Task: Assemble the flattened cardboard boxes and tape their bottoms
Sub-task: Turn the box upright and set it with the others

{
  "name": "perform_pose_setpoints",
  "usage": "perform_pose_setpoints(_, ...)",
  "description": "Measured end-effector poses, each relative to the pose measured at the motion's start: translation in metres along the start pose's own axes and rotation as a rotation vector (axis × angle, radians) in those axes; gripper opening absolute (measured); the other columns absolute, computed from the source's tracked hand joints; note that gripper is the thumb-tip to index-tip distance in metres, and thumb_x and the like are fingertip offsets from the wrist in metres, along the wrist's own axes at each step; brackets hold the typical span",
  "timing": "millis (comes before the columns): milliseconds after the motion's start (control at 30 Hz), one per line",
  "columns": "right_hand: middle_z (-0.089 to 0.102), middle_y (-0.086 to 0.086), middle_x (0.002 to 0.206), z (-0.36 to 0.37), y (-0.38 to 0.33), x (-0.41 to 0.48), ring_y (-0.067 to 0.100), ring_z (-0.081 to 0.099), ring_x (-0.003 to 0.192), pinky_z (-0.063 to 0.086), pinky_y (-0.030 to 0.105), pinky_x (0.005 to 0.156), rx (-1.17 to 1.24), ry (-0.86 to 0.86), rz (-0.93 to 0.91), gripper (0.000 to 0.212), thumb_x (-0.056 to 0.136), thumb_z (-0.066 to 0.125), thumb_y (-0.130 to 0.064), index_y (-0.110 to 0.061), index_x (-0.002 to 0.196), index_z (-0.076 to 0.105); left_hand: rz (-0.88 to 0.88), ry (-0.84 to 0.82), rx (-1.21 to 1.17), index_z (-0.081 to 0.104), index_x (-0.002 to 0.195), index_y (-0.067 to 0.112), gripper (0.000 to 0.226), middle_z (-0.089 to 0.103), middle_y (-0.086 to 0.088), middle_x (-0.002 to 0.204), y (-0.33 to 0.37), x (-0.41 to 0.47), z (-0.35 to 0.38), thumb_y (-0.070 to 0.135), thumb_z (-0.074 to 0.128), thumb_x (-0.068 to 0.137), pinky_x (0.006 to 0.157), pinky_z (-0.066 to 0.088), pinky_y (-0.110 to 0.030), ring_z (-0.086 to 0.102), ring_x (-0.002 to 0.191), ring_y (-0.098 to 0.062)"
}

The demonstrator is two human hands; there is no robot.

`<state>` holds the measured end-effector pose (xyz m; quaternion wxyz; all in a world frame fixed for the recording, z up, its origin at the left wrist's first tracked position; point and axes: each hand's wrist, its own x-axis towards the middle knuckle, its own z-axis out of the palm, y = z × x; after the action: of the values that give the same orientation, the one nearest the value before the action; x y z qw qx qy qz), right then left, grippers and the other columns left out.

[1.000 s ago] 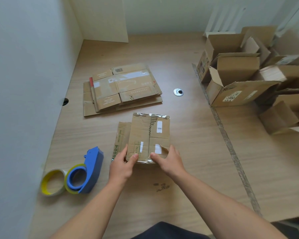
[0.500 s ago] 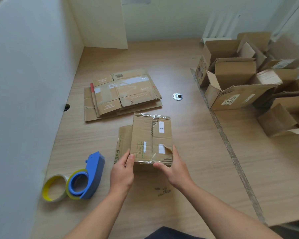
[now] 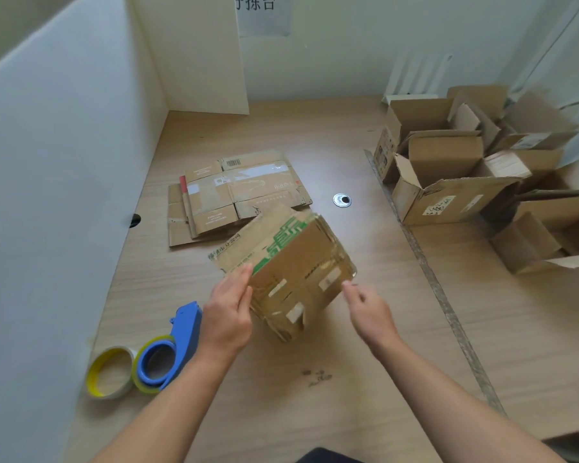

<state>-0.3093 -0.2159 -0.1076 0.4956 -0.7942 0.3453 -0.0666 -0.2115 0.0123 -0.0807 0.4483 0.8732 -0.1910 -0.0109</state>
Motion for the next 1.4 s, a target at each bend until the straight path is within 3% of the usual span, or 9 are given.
perform_pose_setpoints(133,0.047,0.004,0.140,-0.024,-0.020,0.023,0.017,0.048,0.126,0.036,0.037,0.111,0.107,0.151,0.011,0.049,0.101,0.048,-0.049,-0.019,0.139,0.054,0.282,-0.018,0.178,0.059,0.133,0.001,0.043,0.059,-0.012,0.137,-0.008,-0.011,-0.001,-0.005,0.063,0.090,0.112,0.038,-0.043,0.048,0.134,-0.027)
perform_pose_setpoints(233,0.063,-0.009,0.126,-0.021,-0.037,0.027,0.011,0.058,0.114,0.045,0.044,0.106,0.204,-0.101,0.054,0.031,0.099,0.047,-0.056,-0.037,0.117,0.064,0.373,-0.072,0.221,0.061,0.129,-0.002,0.045,0.057,-0.016,0.138,-0.015,-0.019,0.004,-0.008,0.069,0.085,0.109,0.039,-0.048,0.047,0.134,-0.031)
perform_pose_setpoints(367,0.062,-0.001,0.126,-0.006,-0.032,0.022,0.018,0.061,0.107,0.051,0.039,0.088,0.021,-0.180,0.165,0.049,0.096,0.052,-0.058,-0.028,0.134,0.055,0.096,-0.120,0.042,0.063,0.130,0.007,0.038,0.030,0.001,0.157,-0.023,-0.023,0.004,0.005,0.066,0.092,0.120,0.025,-0.042,0.025,0.148,-0.022)
perform_pose_setpoints(567,0.072,-0.009,0.100,0.006,-0.021,0.004,0.014,0.067,0.093,0.051,0.029,0.070,0.105,-0.178,0.142,0.033,0.102,0.045,-0.049,-0.025,0.114,0.065,-0.051,-0.128,-0.144,0.044,0.142,0.035,0.052,0.018,0.028,0.157,-0.033,-0.037,-0.001,0.021,0.061,0.096,0.116,0.031,-0.023,0.020,0.143,0.011)
perform_pose_setpoints(700,0.073,-0.008,0.101,0.007,-0.019,0.001,0.010,0.068,0.091,0.047,0.023,0.066,0.143,-0.193,0.133,0.033,0.103,0.043,-0.048,-0.026,0.116,0.064,-0.257,-0.138,-0.216,0.029,0.155,0.029,0.069,0.037,0.015,0.151,-0.034,-0.031,-0.001,0.029,0.064,0.095,0.108,0.039,-0.028,0.040,0.140,-0.011)
perform_pose_setpoints(933,0.076,-0.006,0.104,-0.003,-0.011,-0.002,0.015,0.070,0.100,0.054,0.025,0.073,0.418,-0.246,0.155,0.025,0.106,0.045,-0.027,-0.023,0.119,0.066,-0.243,-0.157,-0.303,0.041,0.150,0.032,0.058,0.053,0.021,0.140,-0.029,-0.023,-0.007,0.018,0.061,0.097,0.107,0.042,-0.026,0.047,0.127,0.009)
perform_pose_setpoints(1133,0.071,0.012,0.102,-0.017,-0.008,-0.002,0.032,0.070,0.101,0.057,0.044,0.085,0.693,-0.191,0.365,0.062,0.099,0.035,-0.065,-0.014,0.114,0.066,-0.384,-0.225,-0.650,0.053,0.131,0.039,0.030,0.064,0.015,0.126,-0.026,-0.027,-0.013,0.032,0.048,0.102,0.090,0.051,-0.029,0.059,0.119,-0.007)
perform_pose_setpoints(1300,0.064,0.013,0.112,-0.015,-0.006,0.000,0.033,0.065,0.108,0.051,0.051,0.101,0.592,-0.261,0.361,0.056,0.093,0.034,-0.073,-0.035,0.114,0.070,-0.481,-0.260,-0.794,0.068,0.120,0.039,0.041,0.065,0.011,0.128,-0.024,-0.025,-0.014,0.061,0.044,0.094,0.106,0.041,-0.047,0.055,0.125,-0.009)
perform_pose_setpoints(1400,0.062,0.008,0.124,-0.014,-0.003,0.000,0.030,0.061,0.115,0.048,0.051,0.104,0.555,-0.281,0.341,0.050,0.095,0.045,-0.064,-0.029,0.128,0.060,-0.589,-0.268,-0.771,0.070,0.114,0.023,0.058,0.068,0.007,0.125,-0.032,-0.020,-0.018,0.065,0.038,0.089,0.114,0.029,-0.049,0.053,0.127,-0.011)
